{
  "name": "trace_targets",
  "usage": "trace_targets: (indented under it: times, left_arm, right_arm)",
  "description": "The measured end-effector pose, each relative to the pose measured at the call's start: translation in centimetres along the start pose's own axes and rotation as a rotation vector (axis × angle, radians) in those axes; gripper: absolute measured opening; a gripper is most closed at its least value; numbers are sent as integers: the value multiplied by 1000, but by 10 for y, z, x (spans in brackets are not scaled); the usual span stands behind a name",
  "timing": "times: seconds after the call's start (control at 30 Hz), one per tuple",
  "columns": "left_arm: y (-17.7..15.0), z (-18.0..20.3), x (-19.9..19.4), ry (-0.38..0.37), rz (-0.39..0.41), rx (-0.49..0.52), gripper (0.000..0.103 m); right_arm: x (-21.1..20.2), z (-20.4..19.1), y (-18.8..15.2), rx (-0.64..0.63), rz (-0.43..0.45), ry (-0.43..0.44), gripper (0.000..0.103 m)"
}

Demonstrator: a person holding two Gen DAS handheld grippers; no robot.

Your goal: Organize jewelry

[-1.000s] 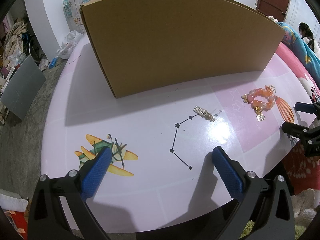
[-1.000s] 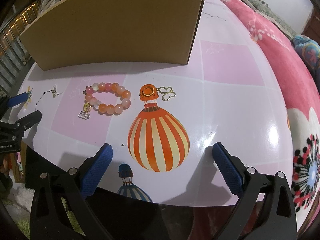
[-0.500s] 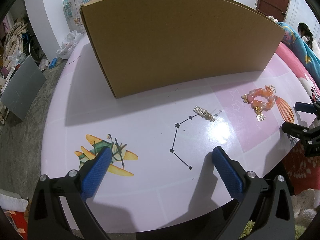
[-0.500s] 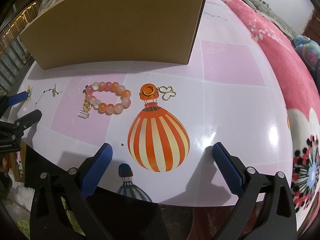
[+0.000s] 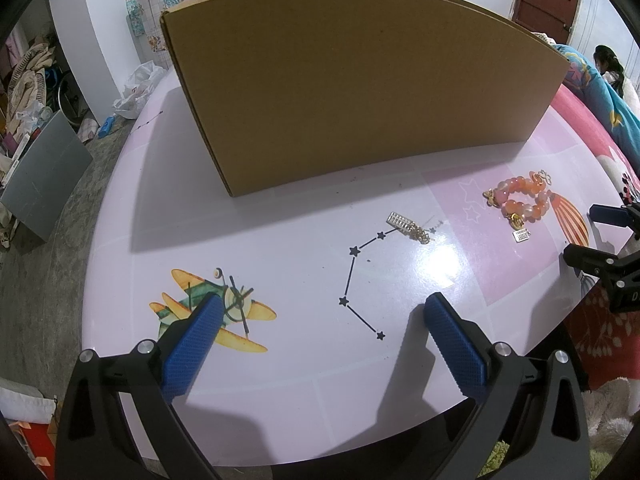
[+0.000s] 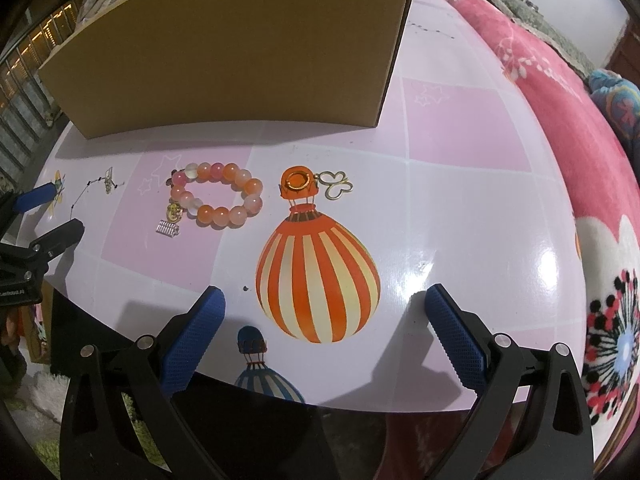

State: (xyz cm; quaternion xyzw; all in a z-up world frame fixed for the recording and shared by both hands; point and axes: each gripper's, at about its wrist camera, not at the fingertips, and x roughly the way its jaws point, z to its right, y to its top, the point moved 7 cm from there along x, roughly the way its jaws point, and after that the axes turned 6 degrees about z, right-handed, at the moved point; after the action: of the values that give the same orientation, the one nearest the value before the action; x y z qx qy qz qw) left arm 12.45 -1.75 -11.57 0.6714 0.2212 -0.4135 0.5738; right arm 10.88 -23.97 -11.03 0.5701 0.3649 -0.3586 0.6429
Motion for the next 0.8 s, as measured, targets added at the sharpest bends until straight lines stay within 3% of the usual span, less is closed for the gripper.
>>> trace_targets:
  times: [0.8]
  left_arm:
    - [0, 0, 0, -1, 2, 1, 99]
  right_arm:
    - [-1, -1, -1, 1, 0, 0, 95]
